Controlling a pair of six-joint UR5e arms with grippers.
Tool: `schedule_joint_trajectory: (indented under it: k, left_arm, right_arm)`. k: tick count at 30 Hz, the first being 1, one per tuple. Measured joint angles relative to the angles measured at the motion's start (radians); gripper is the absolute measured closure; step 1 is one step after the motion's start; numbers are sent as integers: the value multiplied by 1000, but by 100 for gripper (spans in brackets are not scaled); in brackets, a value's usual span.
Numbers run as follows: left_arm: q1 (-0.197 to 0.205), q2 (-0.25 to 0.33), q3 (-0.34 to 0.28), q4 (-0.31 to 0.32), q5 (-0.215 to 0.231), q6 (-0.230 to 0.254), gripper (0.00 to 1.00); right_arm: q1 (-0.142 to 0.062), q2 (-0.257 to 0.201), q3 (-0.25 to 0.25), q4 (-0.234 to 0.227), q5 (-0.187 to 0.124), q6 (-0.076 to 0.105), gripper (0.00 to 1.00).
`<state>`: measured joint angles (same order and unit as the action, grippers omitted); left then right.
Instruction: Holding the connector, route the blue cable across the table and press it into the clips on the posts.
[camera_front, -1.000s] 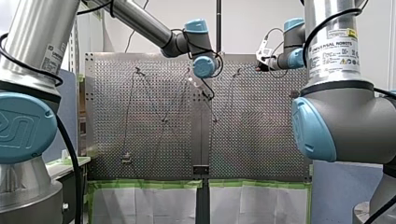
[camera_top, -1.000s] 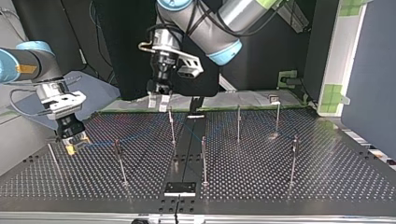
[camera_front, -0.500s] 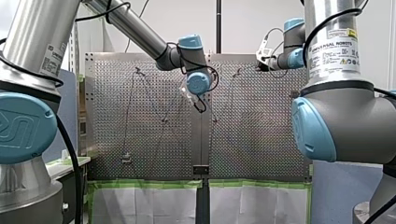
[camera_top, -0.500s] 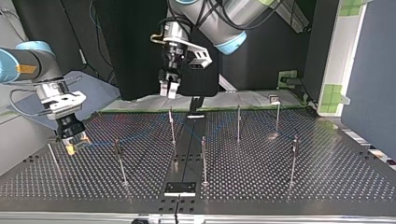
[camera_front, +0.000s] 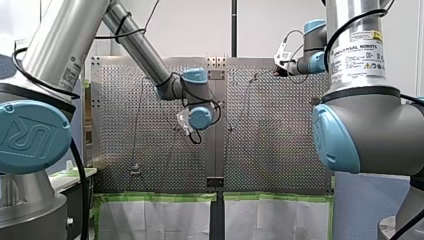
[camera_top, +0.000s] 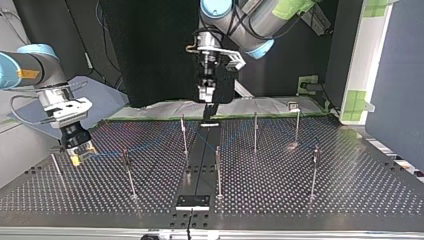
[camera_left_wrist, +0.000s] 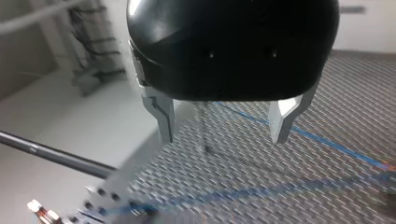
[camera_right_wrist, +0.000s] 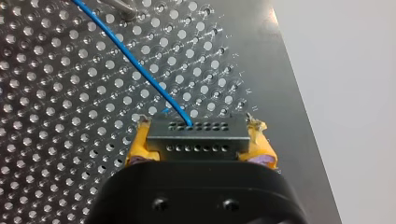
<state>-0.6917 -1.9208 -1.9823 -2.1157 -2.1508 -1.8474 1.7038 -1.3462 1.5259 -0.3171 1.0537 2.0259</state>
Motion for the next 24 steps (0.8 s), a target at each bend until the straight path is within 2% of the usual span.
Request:
schedule_joint_trajectory:
  k: [5, 14, 24]
  left_arm:
    - [-7, -30, -56, 57, -2, 10, 2]
    - [-28, -31, -151, 151, -2, 12, 2]
    - [-34, -31, -252, 252, -3, 13, 2]
  right_arm:
    - [0, 0, 0, 0, 0, 0, 100]
    - [0, 0, 0, 0, 0, 0, 100]
    - [0, 0, 0, 0, 0, 0, 100]
